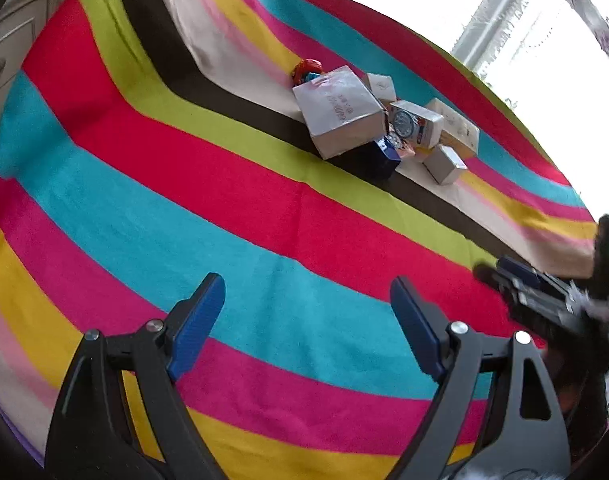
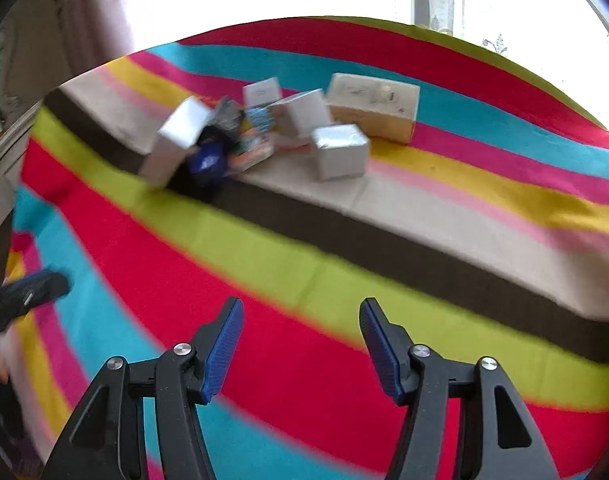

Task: Organize rigid objects
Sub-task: 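Move both open tools back over the table, then grasp the silver-wrapped box with the right tool while the left grasps a white box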

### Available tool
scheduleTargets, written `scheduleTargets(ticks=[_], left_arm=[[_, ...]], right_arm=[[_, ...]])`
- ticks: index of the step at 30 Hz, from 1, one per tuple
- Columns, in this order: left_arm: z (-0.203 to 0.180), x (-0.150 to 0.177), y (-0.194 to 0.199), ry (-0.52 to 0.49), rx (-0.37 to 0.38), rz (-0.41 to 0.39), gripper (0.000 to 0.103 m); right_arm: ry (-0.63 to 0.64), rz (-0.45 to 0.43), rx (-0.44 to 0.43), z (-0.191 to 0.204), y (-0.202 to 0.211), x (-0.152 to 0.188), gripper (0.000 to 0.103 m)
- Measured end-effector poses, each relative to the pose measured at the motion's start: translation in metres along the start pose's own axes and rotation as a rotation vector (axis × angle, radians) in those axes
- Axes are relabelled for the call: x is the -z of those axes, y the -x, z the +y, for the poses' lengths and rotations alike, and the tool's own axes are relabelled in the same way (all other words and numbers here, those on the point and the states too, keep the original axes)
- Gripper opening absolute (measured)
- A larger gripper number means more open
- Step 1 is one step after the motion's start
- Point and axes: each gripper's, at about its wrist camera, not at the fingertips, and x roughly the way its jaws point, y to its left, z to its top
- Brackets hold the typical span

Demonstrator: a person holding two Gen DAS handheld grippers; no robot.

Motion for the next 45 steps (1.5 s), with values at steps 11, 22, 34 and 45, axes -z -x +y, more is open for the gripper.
scheduleTargets(ticks=[11, 22, 34, 45], left_arm=[[0.012, 0.008, -0.001, 0.049, 0.032, -0.066, 0.091], [-0.003, -0.055, -0.032, 0.148, 0.096, -0.041, 0.093], [-0.014, -0.124, -0.120, 0.323, 0.087, -0.017, 0.069], [-0.018, -0.044, -0.028, -0.027, -0.179, -0.052, 0.069]], right_arm=[[0.042, 0.007, 0.033, -0.023, -0.079, -0.080, 0.064], [0.094, -0.005, -0.016, -0.020, -0.090, -0.098, 0.047], [0.044, -0.010, -0.071, -0.033, -0.085, -0.098, 0.047], [0.061, -0.005, -0.045, -0.022, -0.092, -0.108, 0.047]])
